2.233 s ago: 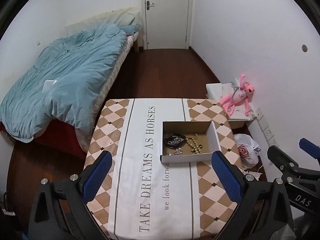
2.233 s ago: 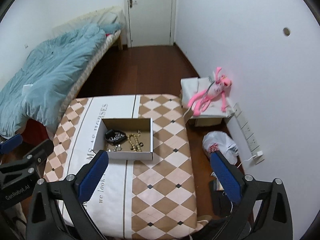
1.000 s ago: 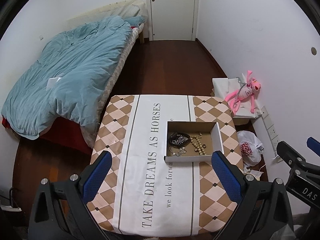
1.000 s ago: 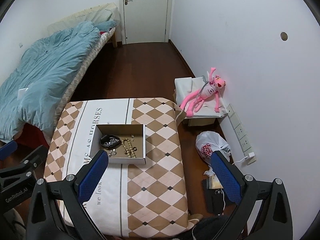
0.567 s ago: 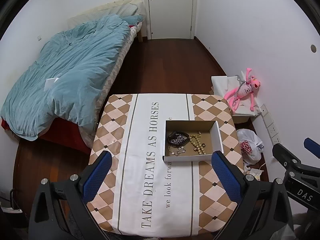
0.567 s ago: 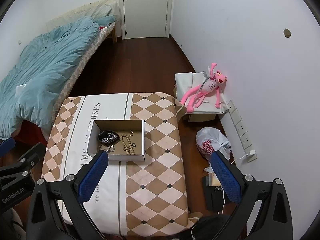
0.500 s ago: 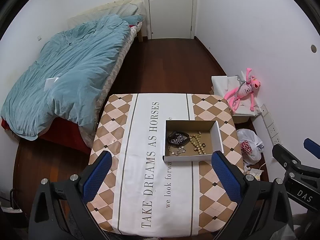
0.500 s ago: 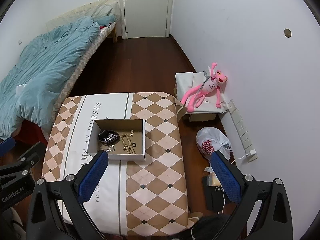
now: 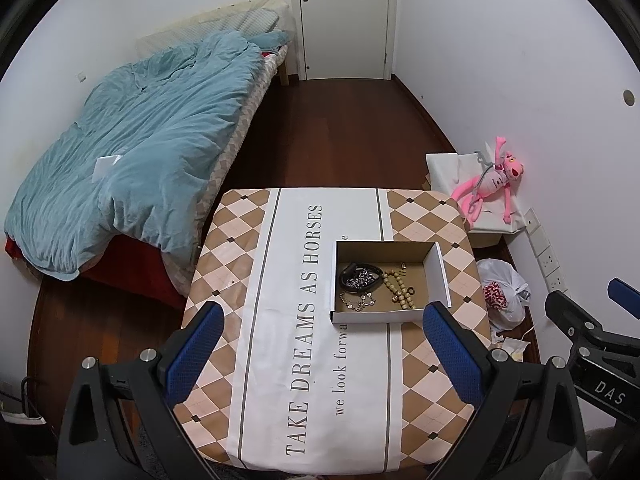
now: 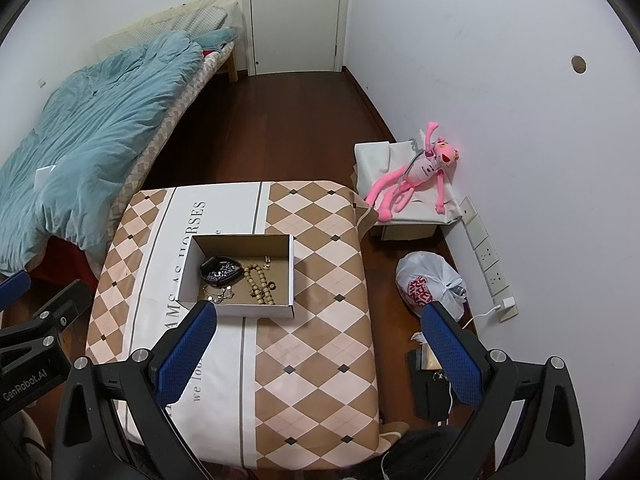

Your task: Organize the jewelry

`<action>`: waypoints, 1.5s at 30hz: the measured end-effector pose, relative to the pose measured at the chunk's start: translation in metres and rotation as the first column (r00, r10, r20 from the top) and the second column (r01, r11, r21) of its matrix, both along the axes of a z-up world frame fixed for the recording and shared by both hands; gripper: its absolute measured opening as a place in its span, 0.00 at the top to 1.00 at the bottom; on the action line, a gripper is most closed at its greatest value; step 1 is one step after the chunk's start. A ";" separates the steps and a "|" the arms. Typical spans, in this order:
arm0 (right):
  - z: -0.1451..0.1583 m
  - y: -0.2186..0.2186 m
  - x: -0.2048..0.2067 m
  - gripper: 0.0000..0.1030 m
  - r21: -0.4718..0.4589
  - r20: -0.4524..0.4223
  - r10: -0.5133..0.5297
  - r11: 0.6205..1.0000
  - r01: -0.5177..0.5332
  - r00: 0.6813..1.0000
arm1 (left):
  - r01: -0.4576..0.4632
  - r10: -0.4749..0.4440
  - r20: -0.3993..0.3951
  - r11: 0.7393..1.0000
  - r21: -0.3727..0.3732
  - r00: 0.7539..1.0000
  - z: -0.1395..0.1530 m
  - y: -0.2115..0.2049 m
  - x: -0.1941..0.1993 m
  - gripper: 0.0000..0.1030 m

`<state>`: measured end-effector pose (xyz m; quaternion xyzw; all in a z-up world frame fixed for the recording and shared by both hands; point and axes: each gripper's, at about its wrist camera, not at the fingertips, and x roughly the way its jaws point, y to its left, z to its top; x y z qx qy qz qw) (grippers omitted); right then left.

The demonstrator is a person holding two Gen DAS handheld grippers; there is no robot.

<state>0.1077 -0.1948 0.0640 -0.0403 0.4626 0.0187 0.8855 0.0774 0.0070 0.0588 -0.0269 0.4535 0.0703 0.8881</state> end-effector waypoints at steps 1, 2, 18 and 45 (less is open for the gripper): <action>-0.001 0.000 0.000 0.00 -0.001 -0.001 0.001 1.000 -0.001 1.000 | -0.001 0.001 0.001 1.000 -0.001 1.000 0.000 0.000 0.000 0.01; -0.001 0.001 -0.002 0.00 -0.001 -0.001 0.002 1.000 -0.002 1.000 | -0.002 0.002 0.000 1.000 0.000 1.000 0.000 0.000 0.000 0.01; -0.004 0.001 -0.003 0.00 -0.017 -0.021 0.019 1.000 -0.019 1.000 | -0.008 0.008 -0.009 1.000 -0.006 1.000 -0.003 -0.005 -0.004 0.01; -0.004 0.005 -0.003 0.00 -0.013 -0.025 0.023 1.000 -0.023 0.999 | -0.007 0.007 -0.006 1.000 -0.004 1.000 -0.001 -0.005 -0.002 0.01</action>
